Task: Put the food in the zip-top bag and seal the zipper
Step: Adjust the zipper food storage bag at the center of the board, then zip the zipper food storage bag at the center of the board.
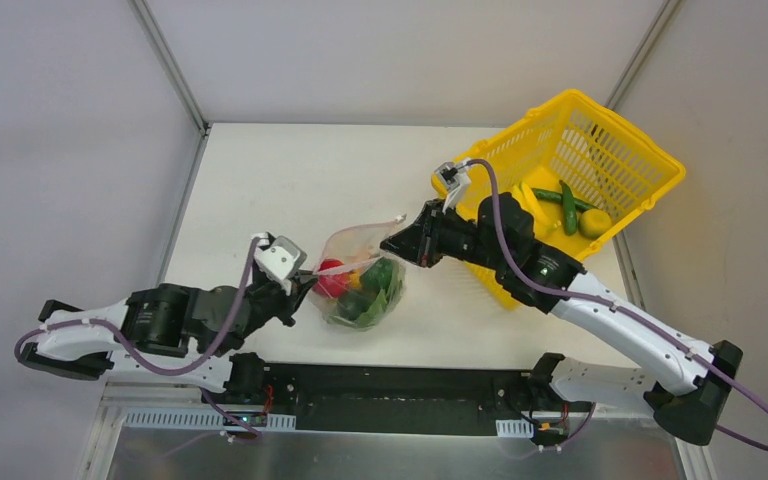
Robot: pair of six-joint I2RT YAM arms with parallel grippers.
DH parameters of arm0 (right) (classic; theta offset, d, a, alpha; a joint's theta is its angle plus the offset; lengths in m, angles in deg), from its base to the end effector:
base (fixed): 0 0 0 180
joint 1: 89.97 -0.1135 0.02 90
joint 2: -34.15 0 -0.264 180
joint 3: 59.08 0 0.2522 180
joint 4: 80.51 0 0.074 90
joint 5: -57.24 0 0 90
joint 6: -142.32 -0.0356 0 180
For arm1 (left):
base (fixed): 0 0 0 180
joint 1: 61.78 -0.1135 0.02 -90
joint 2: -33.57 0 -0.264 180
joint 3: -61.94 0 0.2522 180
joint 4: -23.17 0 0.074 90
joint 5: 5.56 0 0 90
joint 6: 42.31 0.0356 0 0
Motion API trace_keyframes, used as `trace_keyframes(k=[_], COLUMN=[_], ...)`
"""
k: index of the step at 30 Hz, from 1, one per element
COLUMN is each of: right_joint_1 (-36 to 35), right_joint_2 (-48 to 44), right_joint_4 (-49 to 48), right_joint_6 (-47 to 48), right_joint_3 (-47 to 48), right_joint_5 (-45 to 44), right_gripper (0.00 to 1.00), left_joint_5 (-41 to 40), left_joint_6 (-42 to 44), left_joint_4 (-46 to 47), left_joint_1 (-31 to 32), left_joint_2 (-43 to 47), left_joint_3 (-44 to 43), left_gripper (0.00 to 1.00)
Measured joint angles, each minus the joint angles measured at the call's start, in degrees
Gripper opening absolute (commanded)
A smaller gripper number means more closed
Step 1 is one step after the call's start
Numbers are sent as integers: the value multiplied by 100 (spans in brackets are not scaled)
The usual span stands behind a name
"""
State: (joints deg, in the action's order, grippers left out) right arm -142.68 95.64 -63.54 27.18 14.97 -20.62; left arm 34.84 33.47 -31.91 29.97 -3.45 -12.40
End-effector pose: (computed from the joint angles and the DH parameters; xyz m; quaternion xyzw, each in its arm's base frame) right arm 0.1447 0.2023 0.3920 -0.2436 0.6915 0.4848 0.4768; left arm 0.0240 -0.1030 0.3957 0.2663 0.7266 -0.2233 0.5927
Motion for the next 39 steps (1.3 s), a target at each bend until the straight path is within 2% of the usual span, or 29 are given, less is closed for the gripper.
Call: trace_keyframes(k=[3, 6, 11, 20, 27, 35, 39], right_joint_1=[4, 7, 39, 168, 275, 275, 275], right_joint_2=[-186, -321, -584, -1683, -1794, -1971, -2120], right_joint_4=[9, 76, 310, 772, 901, 468, 210], right_joint_6=[240, 446, 909, 2177, 2776, 3536, 3871], right_joint_3=[-2, -24, -55, -306, -413, -1971, -2251], right_joint_5=[282, 393, 503, 271, 461, 1180, 1408], right_gripper=[24, 50, 63, 64, 64, 69, 69], left_joint_5=[273, 409, 433, 529, 496, 308, 256], left_joint_6=[216, 387, 535, 813, 887, 887, 887], left_joint_4=[63, 35, -90, -48, -4, 81, 81], left_joint_1=[0, 0, 0, 0, 0, 0, 0], left_joint_2=[354, 372, 269, 647, 321, 431, 496], left_joint_3=[20, 20, 20, 142, 138, 179, 221], left_gripper=[0, 0, 0, 0, 0, 0, 0])
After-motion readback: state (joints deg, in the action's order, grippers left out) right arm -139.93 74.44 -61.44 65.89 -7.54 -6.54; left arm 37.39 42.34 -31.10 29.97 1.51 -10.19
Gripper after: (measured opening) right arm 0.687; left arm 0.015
